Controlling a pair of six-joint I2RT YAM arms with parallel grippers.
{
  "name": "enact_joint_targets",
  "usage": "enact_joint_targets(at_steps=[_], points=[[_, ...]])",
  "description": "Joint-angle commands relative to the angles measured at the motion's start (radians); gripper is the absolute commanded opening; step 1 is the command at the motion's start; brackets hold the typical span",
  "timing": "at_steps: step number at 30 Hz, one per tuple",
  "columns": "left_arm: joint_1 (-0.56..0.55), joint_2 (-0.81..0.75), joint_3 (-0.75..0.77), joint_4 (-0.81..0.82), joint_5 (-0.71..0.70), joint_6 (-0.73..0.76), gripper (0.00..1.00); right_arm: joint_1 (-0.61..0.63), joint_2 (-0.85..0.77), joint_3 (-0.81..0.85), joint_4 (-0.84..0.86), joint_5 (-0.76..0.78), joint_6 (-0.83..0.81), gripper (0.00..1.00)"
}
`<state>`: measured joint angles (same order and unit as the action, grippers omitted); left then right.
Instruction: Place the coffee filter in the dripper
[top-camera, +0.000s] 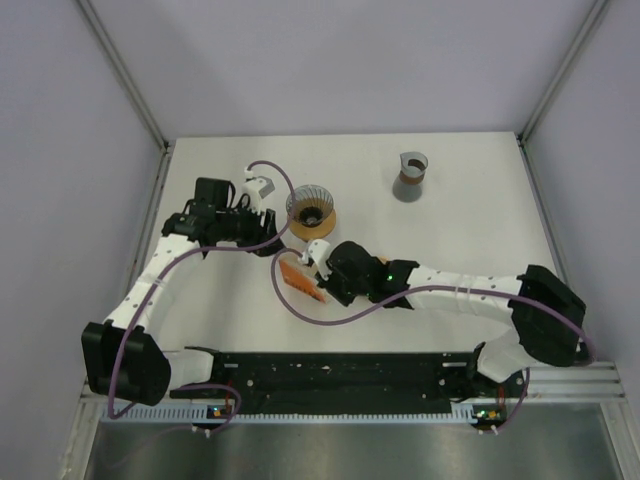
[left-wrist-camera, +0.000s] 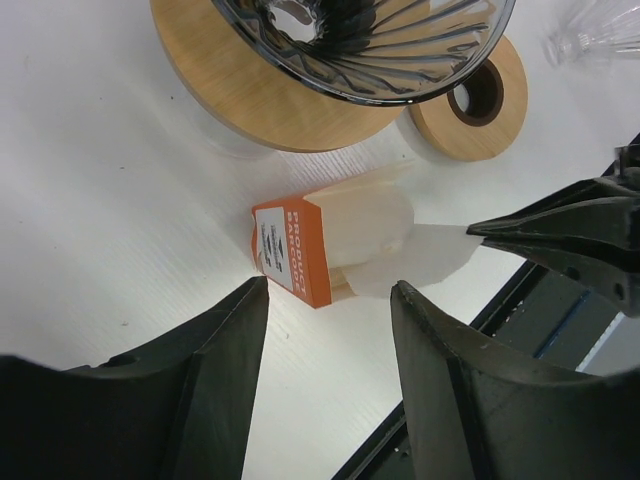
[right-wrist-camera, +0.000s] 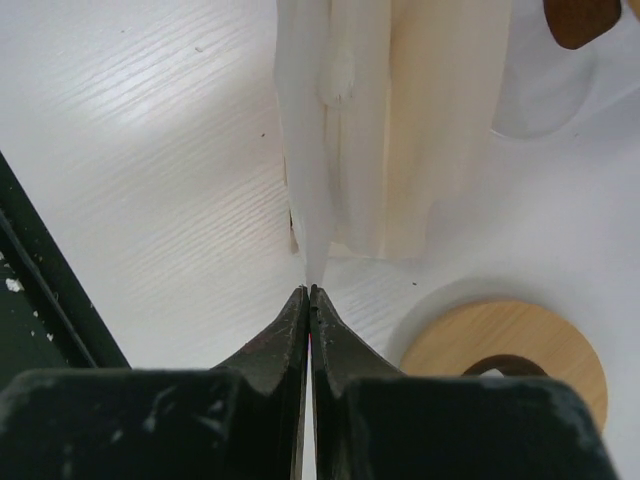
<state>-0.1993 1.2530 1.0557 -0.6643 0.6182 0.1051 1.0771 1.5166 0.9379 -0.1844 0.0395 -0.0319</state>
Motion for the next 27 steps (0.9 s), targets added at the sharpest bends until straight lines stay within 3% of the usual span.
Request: enact_joint_targets(at_steps=[1, 16, 22, 27], points=[[-0.003, -0.021, 0.052, -0.004, 0.002, 0.024, 0.58, 0.004, -0.111, 0.022, -0.064, -0.010, -0.039, 0.00], [-0.002, -0.033, 0.193, -0.136, 0.015, 0.119, 0.68, 0.004, -0.295, 0.049, -0.196, 0.060, -0.167, 0.00], [-0.003, -0.050, 0.269, -0.244, 0.103, 0.205, 0.69, 0.004, -0.366, 0.059, -0.202, 0.085, -0.298, 0.00], [-0.072, -0.084, 0.343, -0.325, 0.124, 0.264, 0.71, 0.006, -0.386, 0.120, -0.214, 0.057, -0.370, 0.00]])
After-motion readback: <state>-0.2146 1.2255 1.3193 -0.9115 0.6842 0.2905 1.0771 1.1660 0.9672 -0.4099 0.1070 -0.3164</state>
